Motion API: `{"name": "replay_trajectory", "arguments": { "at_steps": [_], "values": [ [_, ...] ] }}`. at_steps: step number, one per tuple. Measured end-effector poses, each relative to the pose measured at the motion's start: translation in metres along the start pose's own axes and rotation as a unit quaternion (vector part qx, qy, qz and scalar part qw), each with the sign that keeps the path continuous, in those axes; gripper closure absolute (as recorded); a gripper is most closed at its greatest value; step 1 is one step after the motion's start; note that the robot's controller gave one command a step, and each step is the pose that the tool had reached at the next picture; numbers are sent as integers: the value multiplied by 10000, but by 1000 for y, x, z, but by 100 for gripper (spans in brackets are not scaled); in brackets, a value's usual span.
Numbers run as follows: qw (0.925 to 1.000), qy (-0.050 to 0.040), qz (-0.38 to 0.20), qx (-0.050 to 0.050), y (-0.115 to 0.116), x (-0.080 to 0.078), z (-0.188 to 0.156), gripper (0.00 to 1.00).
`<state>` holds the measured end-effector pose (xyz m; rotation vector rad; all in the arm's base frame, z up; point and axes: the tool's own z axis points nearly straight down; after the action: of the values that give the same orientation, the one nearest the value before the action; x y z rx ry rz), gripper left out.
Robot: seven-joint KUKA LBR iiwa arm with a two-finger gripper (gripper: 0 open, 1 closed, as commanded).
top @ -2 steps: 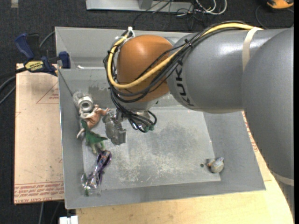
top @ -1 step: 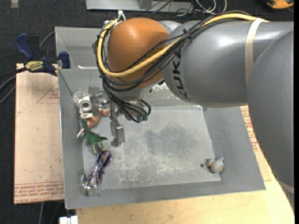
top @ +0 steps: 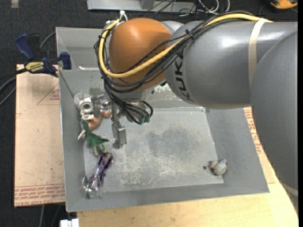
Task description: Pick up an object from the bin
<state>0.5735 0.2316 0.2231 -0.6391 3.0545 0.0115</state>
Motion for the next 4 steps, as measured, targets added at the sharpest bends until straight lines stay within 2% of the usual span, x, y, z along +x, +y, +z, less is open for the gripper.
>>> {"name": "replay_trajectory", "arguments": {
  "at_steps": [1, 2, 3, 4],
  "values": [
    [9973, 15, -728, -5, 3, 35, 82, 0],
    [10000, -18, 24, -3, -19, 42, 62, 0],
    [9963, -114, -849, 4, -18, 46, 129, 0],
    [9931, -195, -1154, 32, -12, 35, 142, 100]
  ]
}}
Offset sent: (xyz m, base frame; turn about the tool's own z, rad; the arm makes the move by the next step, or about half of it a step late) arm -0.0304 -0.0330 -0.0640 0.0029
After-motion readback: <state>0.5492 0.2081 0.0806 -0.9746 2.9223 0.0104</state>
